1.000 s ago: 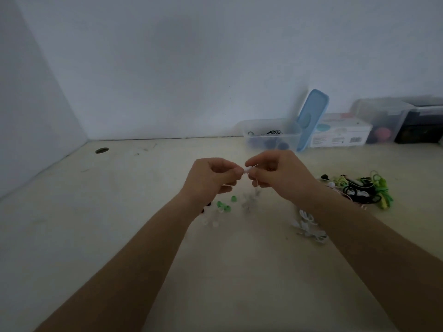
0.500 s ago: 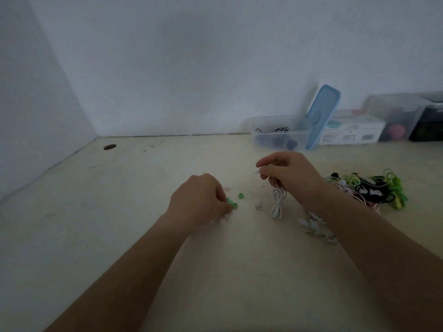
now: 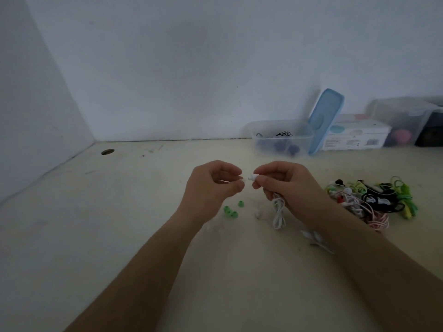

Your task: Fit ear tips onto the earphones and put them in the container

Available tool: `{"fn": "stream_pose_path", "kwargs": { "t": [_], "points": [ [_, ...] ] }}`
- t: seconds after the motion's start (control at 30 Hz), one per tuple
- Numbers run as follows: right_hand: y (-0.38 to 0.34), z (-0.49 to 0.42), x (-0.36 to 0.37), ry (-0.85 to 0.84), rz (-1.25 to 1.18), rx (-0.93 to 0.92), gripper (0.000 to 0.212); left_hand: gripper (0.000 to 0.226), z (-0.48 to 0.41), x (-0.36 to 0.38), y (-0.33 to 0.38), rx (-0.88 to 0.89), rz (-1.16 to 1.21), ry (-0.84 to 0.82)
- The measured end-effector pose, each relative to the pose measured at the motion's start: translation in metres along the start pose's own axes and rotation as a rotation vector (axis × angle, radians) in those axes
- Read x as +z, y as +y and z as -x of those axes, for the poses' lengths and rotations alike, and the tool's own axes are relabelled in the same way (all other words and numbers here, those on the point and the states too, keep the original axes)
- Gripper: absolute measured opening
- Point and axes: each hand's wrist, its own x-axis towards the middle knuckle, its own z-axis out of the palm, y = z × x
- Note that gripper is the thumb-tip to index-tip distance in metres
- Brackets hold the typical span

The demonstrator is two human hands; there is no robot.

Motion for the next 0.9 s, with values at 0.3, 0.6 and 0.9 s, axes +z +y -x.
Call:
{"fn": "stream_pose_path", "kwargs": {
  "t": [0.3,0.6,0.9],
  "points": [
    [-0.006,0.009,0.009,0.005,0.058,-0.061,0.008,0.024,-0.001,0.005,-0.002,0.128,0.060,0.021],
    [-0.005,0.007,0.008,0.091,0.088,-0.062,0.007,0.026,-0.001,0.007,-0.003,0.119,0.151,-0.004],
    [-0.004,0.005,0.006,0.060,0.060,-0.061,0.011,0.022,0.002,0.007,0.000,0.028,0.302,-0.033]
  ]
}}
